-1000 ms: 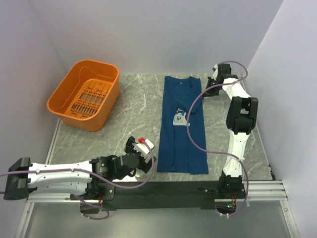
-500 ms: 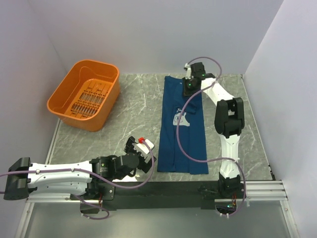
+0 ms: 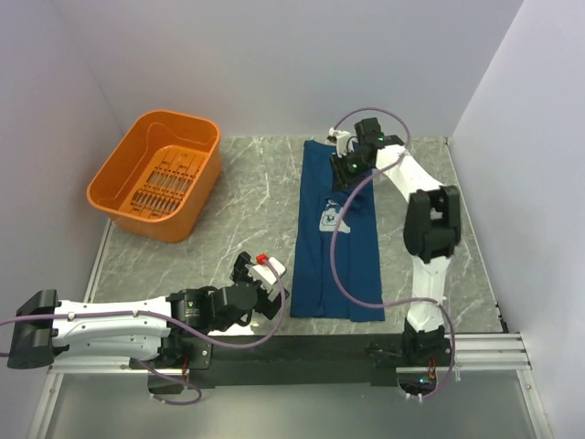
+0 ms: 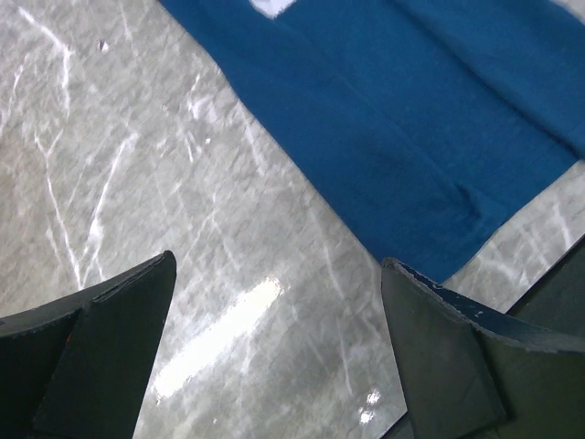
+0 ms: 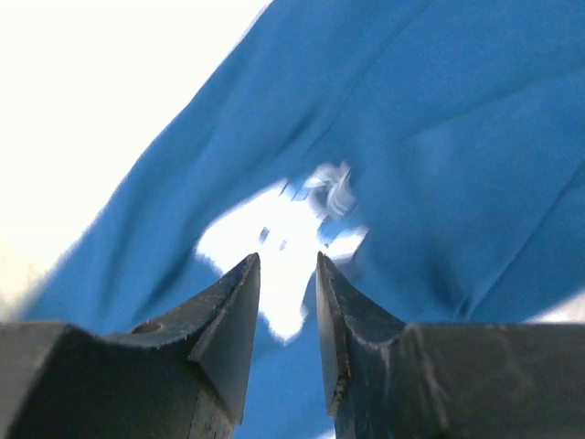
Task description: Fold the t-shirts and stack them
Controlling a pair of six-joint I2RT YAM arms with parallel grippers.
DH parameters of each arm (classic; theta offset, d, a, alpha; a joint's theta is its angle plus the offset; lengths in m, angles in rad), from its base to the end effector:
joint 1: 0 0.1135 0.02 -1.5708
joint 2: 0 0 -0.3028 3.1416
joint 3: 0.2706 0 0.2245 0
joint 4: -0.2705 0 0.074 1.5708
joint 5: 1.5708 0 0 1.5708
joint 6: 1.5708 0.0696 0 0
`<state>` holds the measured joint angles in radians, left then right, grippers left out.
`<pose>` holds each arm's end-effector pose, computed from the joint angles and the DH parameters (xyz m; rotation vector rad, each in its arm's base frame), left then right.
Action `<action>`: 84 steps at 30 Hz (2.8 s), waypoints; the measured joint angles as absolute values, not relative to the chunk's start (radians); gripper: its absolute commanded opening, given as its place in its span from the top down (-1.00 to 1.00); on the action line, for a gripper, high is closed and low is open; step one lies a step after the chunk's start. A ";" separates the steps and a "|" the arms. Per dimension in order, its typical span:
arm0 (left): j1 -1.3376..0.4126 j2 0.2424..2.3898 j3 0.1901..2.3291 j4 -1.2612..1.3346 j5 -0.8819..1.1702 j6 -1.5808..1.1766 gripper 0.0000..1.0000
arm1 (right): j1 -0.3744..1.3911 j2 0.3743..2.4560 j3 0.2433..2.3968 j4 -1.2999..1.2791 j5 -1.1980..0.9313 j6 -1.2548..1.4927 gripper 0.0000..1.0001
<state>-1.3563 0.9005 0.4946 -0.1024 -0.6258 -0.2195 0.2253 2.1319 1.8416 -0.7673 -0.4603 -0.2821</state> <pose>0.0757 -0.1557 0.2570 0.7409 1.8522 -0.3692 0.4537 0.1357 0.2467 -0.7948 2.4383 0.5804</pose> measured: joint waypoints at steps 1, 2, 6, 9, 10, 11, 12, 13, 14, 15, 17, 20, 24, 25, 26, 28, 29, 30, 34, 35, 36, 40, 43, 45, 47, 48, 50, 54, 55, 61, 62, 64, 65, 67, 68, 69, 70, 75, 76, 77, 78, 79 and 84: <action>-1.356 0.902 0.493 -0.088 -0.624 -0.215 -0.99 | 0.224 2.064 1.773 -0.770 -0.487 -0.345 0.22; -1.356 0.903 0.490 -0.071 -0.624 -0.205 -0.99 | 0.223 1.983 1.687 -0.769 -0.507 -0.404 0.21; -1.356 0.918 0.464 0.047 -0.545 -0.097 -0.99 | 0.212 1.576 1.315 -0.732 -0.575 -0.657 -0.05; -1.358 0.972 0.462 0.107 -0.443 0.034 -0.93 | 0.162 1.269 1.087 -0.720 -0.654 -0.861 -0.25; -1.362 0.996 0.462 0.120 -0.408 0.082 -0.90 | 0.136 1.186 1.030 -0.728 -0.680 -0.936 -0.25; -1.369 1.026 0.462 0.128 -0.371 0.131 -0.88 | 0.113 1.125 0.979 -0.745 -0.699 -1.007 -0.25; -1.376 1.059 0.463 0.133 -0.338 0.176 -0.86 | 0.094 1.082 0.934 -0.768 -0.709 -1.076 -0.25; -1.383 1.097 0.466 0.130 -0.309 0.219 -0.83 | 0.086 1.049 0.906 -0.796 -0.715 -1.132 -0.25; -1.388 1.127 0.472 0.121 -0.285 0.250 -0.81 | 0.082 1.018 0.872 -0.843 -0.723 -1.208 -0.25; -1.391 1.167 0.482 0.107 -0.253 0.286 -0.81 | 0.082 1.002 0.839 -0.880 -0.728 -1.276 -0.25; -1.394 1.222 0.498 0.080 -0.202 0.346 -0.80 | 0.083 0.976 0.773 -0.951 -0.727 -1.374 -0.25; -1.395 1.240 0.502 0.056 -0.162 0.407 -0.79 | 0.110 0.883 0.660 -1.037 -0.711 -1.464 -0.25; -1.392 1.235 0.502 0.064 -0.129 0.455 -0.68 | 0.179 0.755 0.545 -1.079 -0.688 -1.486 -0.25; -1.388 1.237 0.504 0.063 -0.116 0.461 -0.61 | 0.186 0.732 0.525 -1.083 -0.680 -1.482 -0.25; -1.385 1.243 0.507 0.064 -0.103 0.467 -0.55 | 0.187 0.715 0.513 -1.084 -0.675 -1.480 -0.25; -1.377 1.274 0.522 0.064 -0.078 0.477 -0.47 | 0.188 0.702 0.503 -1.084 -0.669 -1.480 -0.26; -1.374 1.290 0.527 0.066 -0.071 0.478 -0.45 | 0.190 0.702 0.503 -1.085 -0.669 -1.481 -0.26; -1.371 1.312 0.533 0.067 -0.063 0.482 -0.43 | 0.192 0.702 0.503 -1.083 -0.669 -1.483 -0.26; -1.353 1.386 0.542 0.076 -0.044 0.489 -0.35 | 0.194 0.711 0.503 -1.082 -0.667 -1.494 -0.27; -1.345 1.394 0.550 0.088 -0.037 0.491 -0.34 | 0.194 0.718 0.503 -1.082 -0.665 -1.499 -0.27; -1.336 1.406 0.559 0.095 -0.029 0.493 -0.33 | 0.194 0.727 0.503 -1.082 -0.665 -1.505 -0.27; -1.297 1.448 0.577 0.121 -0.013 0.495 -0.09 | 0.204 0.754 0.500 -1.071 -0.653 -1.524 -0.28; -1.281 1.473 0.585 0.134 -0.001 0.499 0.36 | 0.210 0.765 0.484 -1.053 -0.636 -1.535 -0.28; -1.279 1.491 0.592 0.139 0.007 0.504 0.57 | 0.212 0.781 0.481 -1.052 -0.627 -1.546 -0.28; -1.279 1.501 0.596 0.141 0.015 0.507 0.68 | 0.214 0.795 0.481 -1.050 -0.625 -1.557 -0.29; -1.279 1.502 0.597 0.141 0.019 0.508 0.80 | 0.216 0.803 0.481 -1.050 -0.625 -1.564 -0.32; -1.279 1.503 0.597 0.139 0.026 0.503 0.99 | 0.236 0.821 0.480 -1.045 -0.624 -1.575 -0.32; -1.277 1.501 0.605 0.122 0.039 0.504 0.99 | 0.315 0.849 0.477 -1.033 -0.610 -1.583 -0.34; -1.277 1.499 0.606 0.118 0.043 0.503 0.99 | 0.339 0.855 0.476 -1.030 -0.605 -1.581 -0.34; -1.277 1.472 0.606 0.084 0.073 0.494 0.99 | 0.514 0.906 0.461 -0.961 -0.547 -1.507 -0.31; -1.277 1.469 0.606 0.083 0.076 0.492 0.99 | 0.534 0.914 0.451 -0.941 -0.536 -1.489 -0.29; -1.277 1.462 0.606 0.082 0.083 0.487 0.99 | 0.560 0.933 0.435 -0.912 -0.516 -1.455 -0.25; -1.277 1.459 0.606 0.082 0.084 0.485 0.99 | 0.567 0.944 0.431 -0.904 -0.508 -1.440 -0.23; -1.277 1.452 0.606 0.081 0.087 0.484 0.99 | 0.575 0.966 0.433 -0.890 -0.501 -1.408 -0.16; -1.277 1.449 0.606 0.081 0.090 0.484 0.99 | 0.576 0.972 0.435 -0.884 -0.500 -1.395 -0.14; -1.277 1.448 0.606 0.081 0.091 0.484 0.99 | 0.577 0.978 0.437 -0.877 -0.498 -1.380 -0.05; -1.277 1.447 0.606 0.081 0.091 0.484 0.99 | 0.579 0.984 0.439 -0.869 -0.496 -1.370 -0.02; -1.277 1.447 0.606 0.081 0.096 0.484 0.99 | 0.580 0.992 0.442 -0.825 -0.485 -1.299 0.42; -1.277 1.447 0.606 0.081 0.099 0.484 0.99 | 0.582 0.992 0.442 -0.816 -0.481 -1.287 0.46; -1.277 1.447 0.606 0.081 0.103 0.484 0.99 | 0.583 0.991 0.442 -0.807 -0.475 -1.271 0.52; -1.277 1.447 0.606 0.081 0.109 0.484 0.99 | 0.583 0.990 0.442 -0.801 -0.471 -1.255 0.55; -1.277 1.447 0.606 0.081 0.113 0.484 0.99 | 0.583 0.988 0.441 -0.796 -0.467 -1.242 0.57; -1.277 1.446 0.606 0.078 0.136 0.484 0.99 | 0.584 0.958 0.435 -0.783 -0.458 -1.185 0.88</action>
<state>-1.2766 1.4464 0.6060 0.0780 0.1356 0.4843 0.5838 0.9581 0.4355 -0.7834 -0.4580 -1.1847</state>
